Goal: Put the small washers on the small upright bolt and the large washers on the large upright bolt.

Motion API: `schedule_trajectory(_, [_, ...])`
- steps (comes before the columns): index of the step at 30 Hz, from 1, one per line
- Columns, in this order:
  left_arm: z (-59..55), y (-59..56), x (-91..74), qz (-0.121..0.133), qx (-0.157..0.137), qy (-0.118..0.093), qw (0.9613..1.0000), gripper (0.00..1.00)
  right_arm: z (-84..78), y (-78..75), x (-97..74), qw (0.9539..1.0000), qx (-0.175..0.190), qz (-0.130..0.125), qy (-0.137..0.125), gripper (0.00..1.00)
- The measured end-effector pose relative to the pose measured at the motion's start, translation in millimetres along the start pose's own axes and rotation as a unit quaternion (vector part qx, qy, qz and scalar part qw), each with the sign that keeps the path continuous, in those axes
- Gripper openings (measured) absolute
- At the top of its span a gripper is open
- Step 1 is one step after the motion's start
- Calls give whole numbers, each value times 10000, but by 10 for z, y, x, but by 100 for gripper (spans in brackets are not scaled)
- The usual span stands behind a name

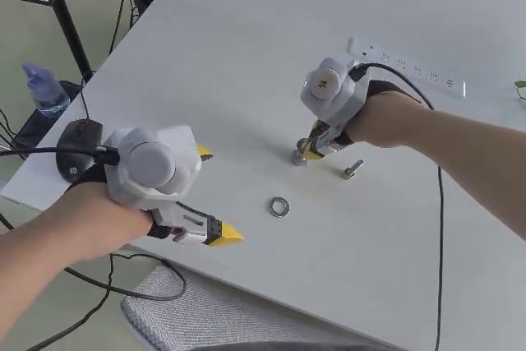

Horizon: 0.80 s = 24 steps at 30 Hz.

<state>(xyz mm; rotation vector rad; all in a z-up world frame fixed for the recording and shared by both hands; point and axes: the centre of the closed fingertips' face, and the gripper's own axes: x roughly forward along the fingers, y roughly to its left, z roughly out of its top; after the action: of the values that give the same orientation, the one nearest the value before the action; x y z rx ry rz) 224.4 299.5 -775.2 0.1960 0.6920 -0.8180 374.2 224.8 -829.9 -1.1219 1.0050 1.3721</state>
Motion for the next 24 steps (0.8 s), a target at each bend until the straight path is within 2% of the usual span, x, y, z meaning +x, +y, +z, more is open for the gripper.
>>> schedule_trajectory(11, [-62, 3, -26, 39, -53, 69, 10000, 79, -28, -19, 141, 9999, -72, -81, 34, 22])
schedule_trajectory(17, [-90, 4, -54, 68, -80, 101, 9999, 79, -49, -79, 252, 9999, -81, -54, 71, 22])
schedule_trajectory(24, [-89, 13, -63, 87, -123, 74, 9999, 79, -49, -73, 297, 9999, -118, -36, 112, 22])
